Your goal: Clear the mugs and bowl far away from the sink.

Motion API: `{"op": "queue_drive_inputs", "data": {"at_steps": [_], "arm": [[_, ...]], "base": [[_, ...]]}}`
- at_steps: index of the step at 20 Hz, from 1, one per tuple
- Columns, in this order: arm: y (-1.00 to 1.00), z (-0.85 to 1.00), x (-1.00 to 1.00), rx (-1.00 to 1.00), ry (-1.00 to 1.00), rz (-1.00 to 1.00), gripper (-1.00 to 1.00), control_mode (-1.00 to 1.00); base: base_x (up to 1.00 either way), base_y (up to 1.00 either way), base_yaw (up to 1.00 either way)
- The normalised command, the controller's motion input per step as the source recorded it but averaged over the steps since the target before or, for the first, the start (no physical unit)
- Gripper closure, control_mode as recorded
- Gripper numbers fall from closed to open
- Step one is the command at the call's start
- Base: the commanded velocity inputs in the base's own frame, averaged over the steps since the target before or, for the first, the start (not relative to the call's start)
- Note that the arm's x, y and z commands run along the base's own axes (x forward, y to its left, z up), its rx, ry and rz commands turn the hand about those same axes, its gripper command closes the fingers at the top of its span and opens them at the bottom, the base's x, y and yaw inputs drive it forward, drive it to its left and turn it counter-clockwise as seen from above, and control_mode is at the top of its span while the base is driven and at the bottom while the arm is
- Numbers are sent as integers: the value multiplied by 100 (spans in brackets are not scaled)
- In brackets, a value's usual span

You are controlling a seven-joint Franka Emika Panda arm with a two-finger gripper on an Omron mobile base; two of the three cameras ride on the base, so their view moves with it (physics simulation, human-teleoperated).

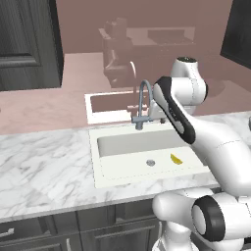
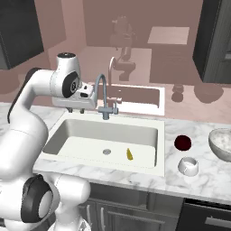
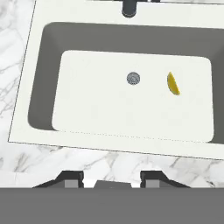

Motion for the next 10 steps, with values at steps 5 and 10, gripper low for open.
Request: {"op": "queue_drive_inputs", "data": {"at_steps": [5,10], "arm": [[0,0,-28,0,-3,0,-100,-100],[2,0,-43,0,-11,0,-100,-100]], "base": [[0,0,0],[0,0,0]]}}
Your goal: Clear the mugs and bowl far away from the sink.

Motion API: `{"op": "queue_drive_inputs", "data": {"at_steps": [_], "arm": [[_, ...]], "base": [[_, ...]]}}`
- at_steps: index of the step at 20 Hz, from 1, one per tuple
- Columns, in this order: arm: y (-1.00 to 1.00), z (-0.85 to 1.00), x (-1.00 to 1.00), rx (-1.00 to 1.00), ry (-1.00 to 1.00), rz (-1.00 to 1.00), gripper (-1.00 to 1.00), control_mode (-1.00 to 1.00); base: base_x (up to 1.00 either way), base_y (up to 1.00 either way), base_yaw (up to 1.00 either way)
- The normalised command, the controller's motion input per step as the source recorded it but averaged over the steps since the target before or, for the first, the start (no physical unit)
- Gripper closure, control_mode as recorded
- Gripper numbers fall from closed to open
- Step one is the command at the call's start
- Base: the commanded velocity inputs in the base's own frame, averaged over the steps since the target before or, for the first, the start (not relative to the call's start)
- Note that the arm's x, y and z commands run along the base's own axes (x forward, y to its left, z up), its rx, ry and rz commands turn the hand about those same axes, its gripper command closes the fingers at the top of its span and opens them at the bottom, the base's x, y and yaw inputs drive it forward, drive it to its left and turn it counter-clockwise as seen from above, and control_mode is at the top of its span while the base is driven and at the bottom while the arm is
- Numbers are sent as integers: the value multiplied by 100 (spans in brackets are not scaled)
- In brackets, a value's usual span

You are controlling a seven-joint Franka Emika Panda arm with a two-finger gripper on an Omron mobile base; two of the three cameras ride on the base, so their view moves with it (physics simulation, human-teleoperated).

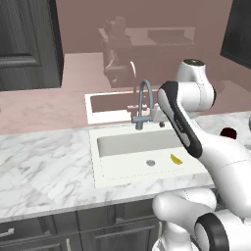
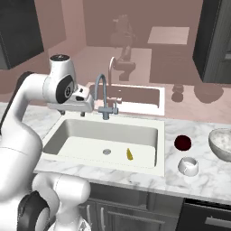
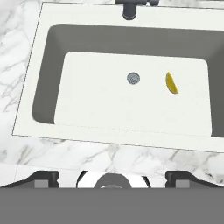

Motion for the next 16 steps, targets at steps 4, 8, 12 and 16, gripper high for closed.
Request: {"op": "queue_drive_inputs", "data": {"at_steps": [4,8,12,16], "arm": [[0,0,-46,0,-8,0,-100,-100],[0,0,-47,0,-7,0,-100,-100],[0,0,-35,0,-3,0,-100,-100],[-3,0,-24,0,-2,0,-100,-100]], "base": [[0,0,0],[0,0,0],[0,0,0],[0,0,0]]}}
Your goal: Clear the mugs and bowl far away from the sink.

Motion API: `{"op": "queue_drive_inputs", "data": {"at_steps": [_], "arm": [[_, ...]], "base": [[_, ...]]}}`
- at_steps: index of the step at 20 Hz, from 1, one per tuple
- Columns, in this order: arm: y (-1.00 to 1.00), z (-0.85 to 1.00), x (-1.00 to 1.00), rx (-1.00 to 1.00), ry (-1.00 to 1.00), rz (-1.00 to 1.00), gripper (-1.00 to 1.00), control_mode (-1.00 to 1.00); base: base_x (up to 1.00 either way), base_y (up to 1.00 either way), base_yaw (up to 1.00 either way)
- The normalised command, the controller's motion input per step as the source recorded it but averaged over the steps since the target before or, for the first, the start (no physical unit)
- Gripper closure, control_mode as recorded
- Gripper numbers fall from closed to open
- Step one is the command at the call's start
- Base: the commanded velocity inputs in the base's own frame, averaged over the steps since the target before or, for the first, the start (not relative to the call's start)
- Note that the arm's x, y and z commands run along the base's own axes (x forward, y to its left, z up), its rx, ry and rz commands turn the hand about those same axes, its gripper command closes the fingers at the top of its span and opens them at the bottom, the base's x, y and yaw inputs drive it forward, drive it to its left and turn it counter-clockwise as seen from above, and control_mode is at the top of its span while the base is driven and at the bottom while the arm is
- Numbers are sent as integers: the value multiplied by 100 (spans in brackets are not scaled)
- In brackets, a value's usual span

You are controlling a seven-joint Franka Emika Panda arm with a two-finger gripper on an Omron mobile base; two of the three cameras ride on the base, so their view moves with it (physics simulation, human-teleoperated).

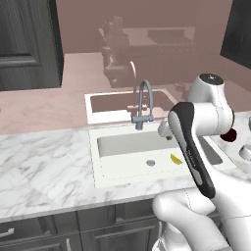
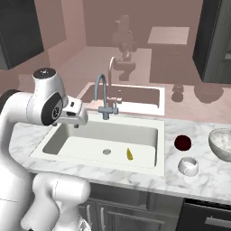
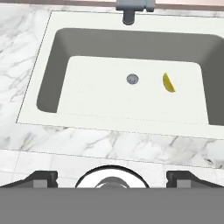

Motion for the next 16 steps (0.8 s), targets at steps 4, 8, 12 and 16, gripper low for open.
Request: {"op": "queue_drive_inputs", "data": {"at_steps": [4,8,12,16], "arm": [[-21,0,-15,0,0,0,-100,-100],[-15,0,-7,0,0,0,-100,100],[0,0,0,0,0,0,-100,100],[0,0,0,0,0,0,-100,100]], "base": [[0,0,0],[-24,-59,-1],[-30,-91,-13],[-28,-86,-22]]}}
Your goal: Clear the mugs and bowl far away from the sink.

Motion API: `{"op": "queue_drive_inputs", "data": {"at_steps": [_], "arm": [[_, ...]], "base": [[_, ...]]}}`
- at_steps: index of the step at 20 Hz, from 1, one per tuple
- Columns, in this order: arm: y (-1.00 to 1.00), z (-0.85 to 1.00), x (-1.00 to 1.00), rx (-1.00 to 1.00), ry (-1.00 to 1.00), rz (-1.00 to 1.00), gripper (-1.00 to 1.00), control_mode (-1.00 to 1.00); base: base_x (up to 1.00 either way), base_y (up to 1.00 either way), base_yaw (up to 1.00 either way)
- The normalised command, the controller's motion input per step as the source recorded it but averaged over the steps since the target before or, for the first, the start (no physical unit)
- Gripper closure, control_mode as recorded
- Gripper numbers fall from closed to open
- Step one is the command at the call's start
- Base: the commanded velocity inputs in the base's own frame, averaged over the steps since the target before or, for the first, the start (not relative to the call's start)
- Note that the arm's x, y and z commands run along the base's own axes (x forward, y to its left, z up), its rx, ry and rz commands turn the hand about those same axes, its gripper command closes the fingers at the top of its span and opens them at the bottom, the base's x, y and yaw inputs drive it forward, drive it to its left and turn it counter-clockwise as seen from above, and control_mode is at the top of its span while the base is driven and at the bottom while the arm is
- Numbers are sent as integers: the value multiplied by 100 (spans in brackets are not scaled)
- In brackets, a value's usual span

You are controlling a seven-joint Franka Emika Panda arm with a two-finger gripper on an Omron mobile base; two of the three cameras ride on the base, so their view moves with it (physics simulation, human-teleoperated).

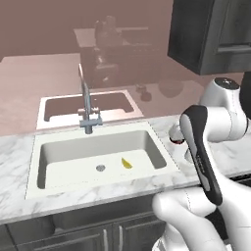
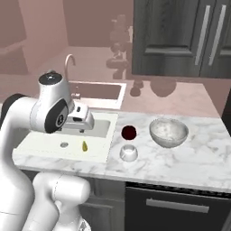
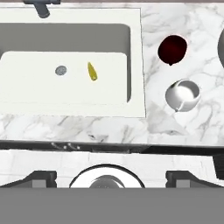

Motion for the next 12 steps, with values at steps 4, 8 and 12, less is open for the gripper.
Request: {"op": "queue_drive_inputs", "data": {"at_steps": [4,8,12], "arm": [[0,0,0,0,0,0,-100,100],[0,0,0,0,0,0,-100,100],[0,0,0,0,0,0,-100,100]], "base": [[-21,-77,-21],[-4,-48,-23],[4,-1,-23]]}}
